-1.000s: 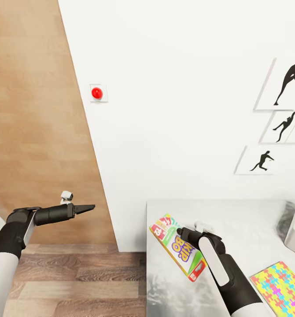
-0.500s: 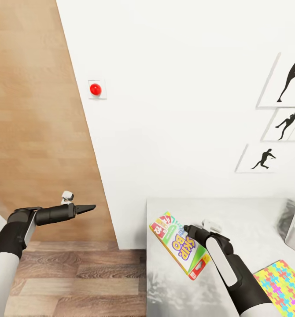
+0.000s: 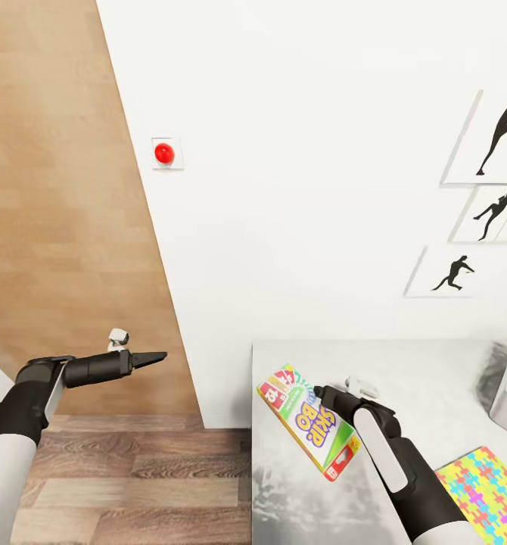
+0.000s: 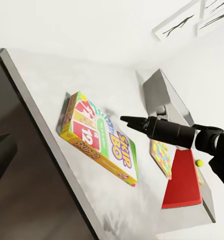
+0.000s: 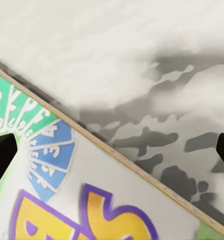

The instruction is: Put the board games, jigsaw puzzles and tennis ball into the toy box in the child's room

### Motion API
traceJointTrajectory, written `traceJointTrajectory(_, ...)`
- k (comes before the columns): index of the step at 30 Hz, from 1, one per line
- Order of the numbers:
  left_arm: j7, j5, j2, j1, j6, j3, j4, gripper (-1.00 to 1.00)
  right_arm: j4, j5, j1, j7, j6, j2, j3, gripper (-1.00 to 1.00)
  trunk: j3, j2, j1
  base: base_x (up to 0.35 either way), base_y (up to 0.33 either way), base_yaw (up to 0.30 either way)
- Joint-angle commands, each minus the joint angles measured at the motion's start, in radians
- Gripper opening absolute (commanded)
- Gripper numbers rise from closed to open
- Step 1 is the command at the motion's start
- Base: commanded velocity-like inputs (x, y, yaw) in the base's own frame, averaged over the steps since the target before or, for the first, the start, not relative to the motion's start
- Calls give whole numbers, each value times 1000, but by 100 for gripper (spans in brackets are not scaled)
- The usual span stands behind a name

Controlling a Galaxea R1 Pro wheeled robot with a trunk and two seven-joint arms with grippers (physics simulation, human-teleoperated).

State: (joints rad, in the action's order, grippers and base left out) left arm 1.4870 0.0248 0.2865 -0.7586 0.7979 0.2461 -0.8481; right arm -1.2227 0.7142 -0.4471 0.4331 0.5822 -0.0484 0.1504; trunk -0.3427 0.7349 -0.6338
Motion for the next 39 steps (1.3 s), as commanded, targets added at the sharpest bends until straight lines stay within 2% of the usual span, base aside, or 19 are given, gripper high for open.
traceJointTrajectory(1, 5, 3, 0, -1, 11, 1, 0, 100, -1, 9, -1, 10, 1, 0, 3, 100, -1, 1, 0, 0, 0, 0)
traceJointTrajectory(11, 5, 3, -1, -1, 11, 1, 0, 100, -1, 10, -1, 10, 5, 6, 7, 100, -4, 1, 0, 0, 0, 0)
traceJointTrajectory(28, 6, 3, 0, -1, 11, 1, 0, 100, -1, 13, -1, 10, 3, 7, 5, 100, -28, 1, 0, 0, 62, 0)
traceJointTrajectory(39, 7, 3, -1, -1, 11, 1, 0, 100, -1, 15, -1, 9, 5, 7, 10, 100, -29, 1, 0, 0, 9, 0)
